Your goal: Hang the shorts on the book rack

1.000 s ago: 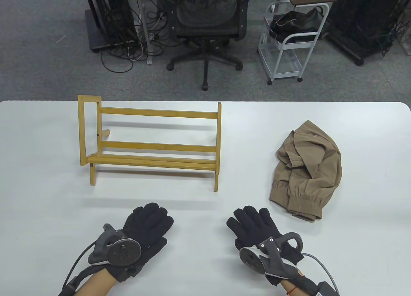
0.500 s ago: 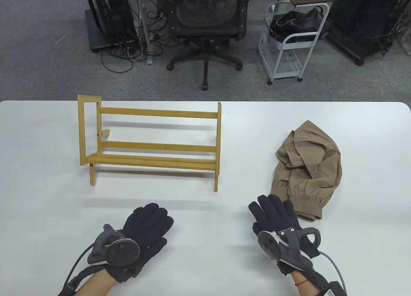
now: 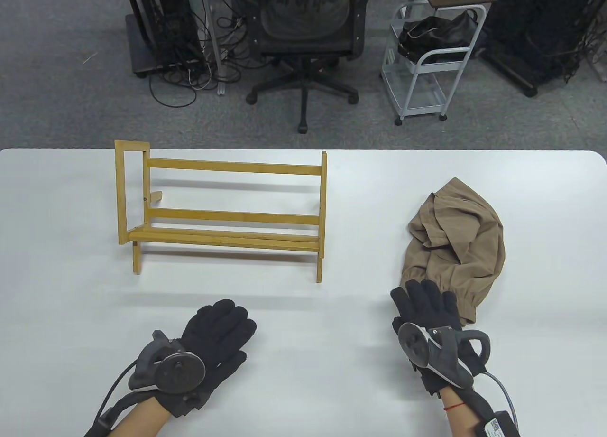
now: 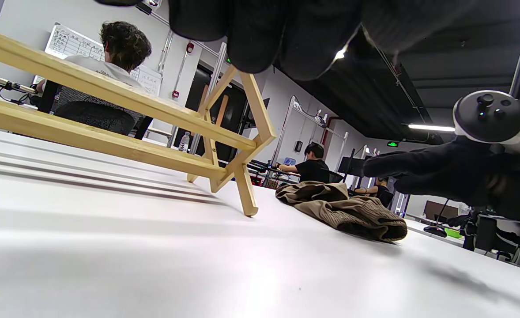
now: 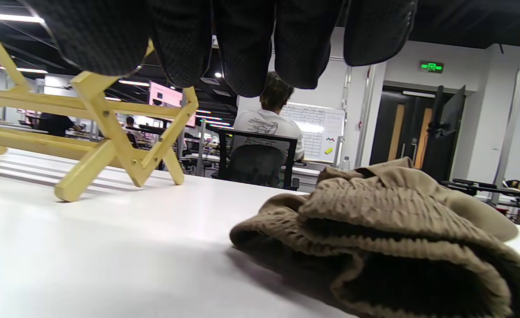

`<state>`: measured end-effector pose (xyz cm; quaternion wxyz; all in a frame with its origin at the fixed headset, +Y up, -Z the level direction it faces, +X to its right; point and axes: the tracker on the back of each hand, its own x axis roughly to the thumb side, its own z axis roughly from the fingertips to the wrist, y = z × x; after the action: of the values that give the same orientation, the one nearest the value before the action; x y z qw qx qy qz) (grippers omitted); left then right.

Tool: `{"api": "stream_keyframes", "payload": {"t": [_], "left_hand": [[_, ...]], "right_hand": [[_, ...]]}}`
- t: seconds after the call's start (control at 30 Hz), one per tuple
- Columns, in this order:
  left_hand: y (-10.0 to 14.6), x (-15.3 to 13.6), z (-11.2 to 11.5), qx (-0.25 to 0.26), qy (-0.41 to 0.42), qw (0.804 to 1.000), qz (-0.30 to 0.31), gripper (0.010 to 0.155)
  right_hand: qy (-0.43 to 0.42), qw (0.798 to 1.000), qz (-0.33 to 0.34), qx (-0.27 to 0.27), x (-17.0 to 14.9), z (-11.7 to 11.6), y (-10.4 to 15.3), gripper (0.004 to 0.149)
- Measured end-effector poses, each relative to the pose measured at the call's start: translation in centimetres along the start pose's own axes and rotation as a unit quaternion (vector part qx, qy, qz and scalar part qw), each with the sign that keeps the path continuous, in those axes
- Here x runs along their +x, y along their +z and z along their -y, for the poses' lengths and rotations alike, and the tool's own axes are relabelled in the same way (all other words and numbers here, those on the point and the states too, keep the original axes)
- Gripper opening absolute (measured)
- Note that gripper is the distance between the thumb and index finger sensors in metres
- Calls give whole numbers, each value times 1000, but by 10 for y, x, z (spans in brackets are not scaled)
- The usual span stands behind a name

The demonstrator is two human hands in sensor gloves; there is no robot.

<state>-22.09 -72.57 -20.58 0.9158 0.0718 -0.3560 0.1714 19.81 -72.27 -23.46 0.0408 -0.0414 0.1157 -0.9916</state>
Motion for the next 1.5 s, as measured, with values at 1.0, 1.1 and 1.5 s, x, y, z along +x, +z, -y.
{"api": "stream_keyframes", "payload": {"t": [1.0,1.1,1.5], "left_hand": [[-5,-13,2,8,9,1000,-2,59],[-5,-15,2,10,10,1000,-1,59],[-3,-16,1,14,14,1000,-3,59]], "right_hand": [[49,973,-125,190,-51,-75,-49,62],[27,968,-133,212,-54,-80,-53,60],[64,958,-168,226,-45,-75,-87,59]]}}
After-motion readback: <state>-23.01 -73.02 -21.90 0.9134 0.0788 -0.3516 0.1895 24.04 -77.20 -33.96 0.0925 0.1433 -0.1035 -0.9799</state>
